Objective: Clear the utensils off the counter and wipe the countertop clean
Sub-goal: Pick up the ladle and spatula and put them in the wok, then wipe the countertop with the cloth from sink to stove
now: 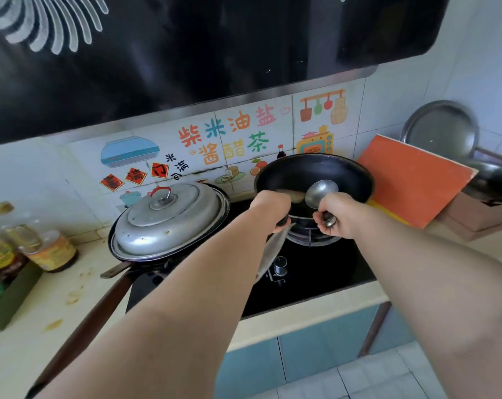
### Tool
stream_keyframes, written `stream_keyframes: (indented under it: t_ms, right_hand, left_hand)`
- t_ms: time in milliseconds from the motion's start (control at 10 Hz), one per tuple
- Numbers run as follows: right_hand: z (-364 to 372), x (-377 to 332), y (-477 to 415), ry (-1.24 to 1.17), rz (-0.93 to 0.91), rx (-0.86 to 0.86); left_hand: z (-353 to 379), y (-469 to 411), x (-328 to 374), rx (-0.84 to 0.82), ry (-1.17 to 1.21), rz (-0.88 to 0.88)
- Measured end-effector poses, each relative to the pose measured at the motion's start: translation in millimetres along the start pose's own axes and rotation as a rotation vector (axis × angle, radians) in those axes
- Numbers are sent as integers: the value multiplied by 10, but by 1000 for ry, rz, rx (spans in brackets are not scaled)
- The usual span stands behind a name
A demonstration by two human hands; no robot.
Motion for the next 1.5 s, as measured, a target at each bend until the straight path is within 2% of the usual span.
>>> stream_keyframes:
  t_ms: [200,500,600,800,1000,1100,1400,1500]
  right_hand:
    - [23,75,-73,54,27,-11]
    - [4,36,-78,328,-43,70]
    - [4,6,23,398,-93,60]
    - [50,-164,269,673,-498,325]
    - [375,-1,774,627,-810,144]
    - [625,146,1011,624,-898,56]
    - [1568,602,1842,650,-1002,-234]
    - [1866,756,2117,625,-996,-297]
  left_hand:
    - [-12,-141,-88,-2,-44,-156]
    - [19,-185,-186,19,-126,-132]
    - [-62,-82,-150,42,-173,-65]
    - [-246,258,-107,41,-213,75]
    - [-656,672,-332,186,-262,106]
    - [-918,918,-433,329,-196,154]
    - [-1947,1735,-1023,645,-79,126]
    - [-2292,1983,-1246,703,-29,105]
Point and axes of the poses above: each hand's wrist, its own y-axis away from the middle knuckle, its own z-axis out of the palm, x = y × z, the point moved 4 cm from there along -y, towards the middle knuckle, and after that the axes turned 4 degrees about x, right-handed, at the moved point
